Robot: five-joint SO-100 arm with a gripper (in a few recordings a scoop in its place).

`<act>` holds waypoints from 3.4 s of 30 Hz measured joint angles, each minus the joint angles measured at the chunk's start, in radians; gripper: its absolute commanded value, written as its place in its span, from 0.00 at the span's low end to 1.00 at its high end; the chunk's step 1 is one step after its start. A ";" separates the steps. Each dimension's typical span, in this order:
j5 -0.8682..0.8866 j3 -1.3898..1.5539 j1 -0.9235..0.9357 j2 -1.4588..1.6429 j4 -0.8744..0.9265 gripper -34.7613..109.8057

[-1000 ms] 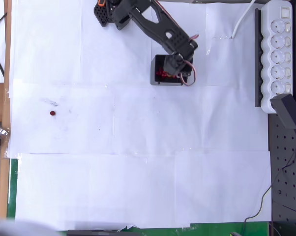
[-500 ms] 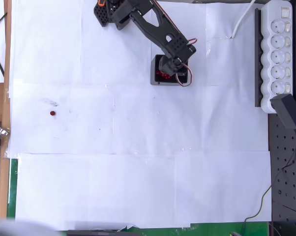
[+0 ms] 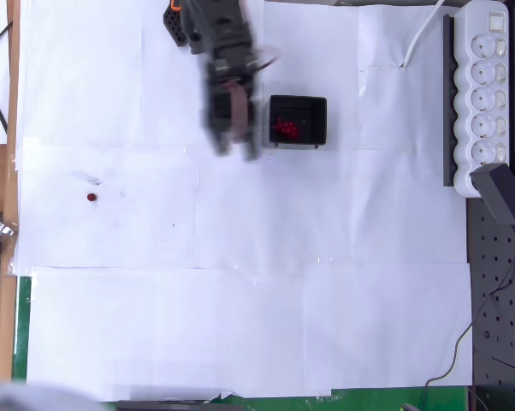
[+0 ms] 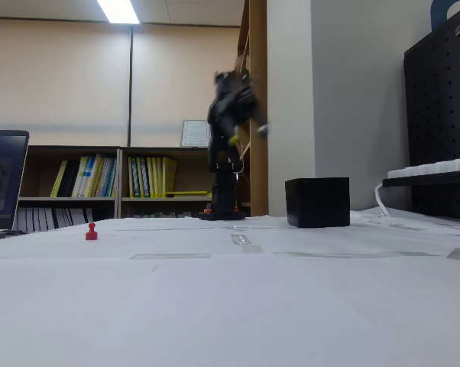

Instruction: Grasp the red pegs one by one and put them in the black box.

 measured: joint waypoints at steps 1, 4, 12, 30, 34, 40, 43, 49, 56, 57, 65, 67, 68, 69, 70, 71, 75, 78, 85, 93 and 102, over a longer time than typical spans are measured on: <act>0.041 -0.071 0.054 0.011 -0.094 0.37; 0.120 -0.219 0.178 0.101 -0.393 0.37; 0.160 -0.250 0.311 0.460 -0.966 0.37; 0.169 0.129 0.359 0.931 -1.163 0.37; 0.176 0.164 0.348 0.959 -1.163 0.37; 0.178 0.222 0.341 1.002 -1.163 0.37; 0.192 0.253 0.333 1.026 -1.167 0.37; 0.193 0.278 0.333 1.054 -1.173 0.37; 0.202 0.291 0.333 1.078 -1.186 0.37; 0.207 0.299 0.333 1.088 -1.195 0.37; 0.212 0.318 0.333 1.117 -1.230 0.37; 0.212 0.322 0.333 1.123 -1.230 0.37; 0.212 0.324 0.333 1.123 -1.230 0.36; 0.212 0.324 0.333 1.123 -1.230 0.36; 0.212 0.324 0.333 1.123 -1.230 0.34; 0.212 0.324 0.333 1.123 -1.230 0.34; 0.210 0.324 0.333 1.124 -1.230 0.33; 0.212 0.325 0.333 1.124 -1.230 0.29; 0.212 0.325 0.327 1.121 -1.230 0.24; 0.178 0.336 0.318 1.028 -1.039 0.24; 0.014 0.503 0.198 0.635 -0.012 0.24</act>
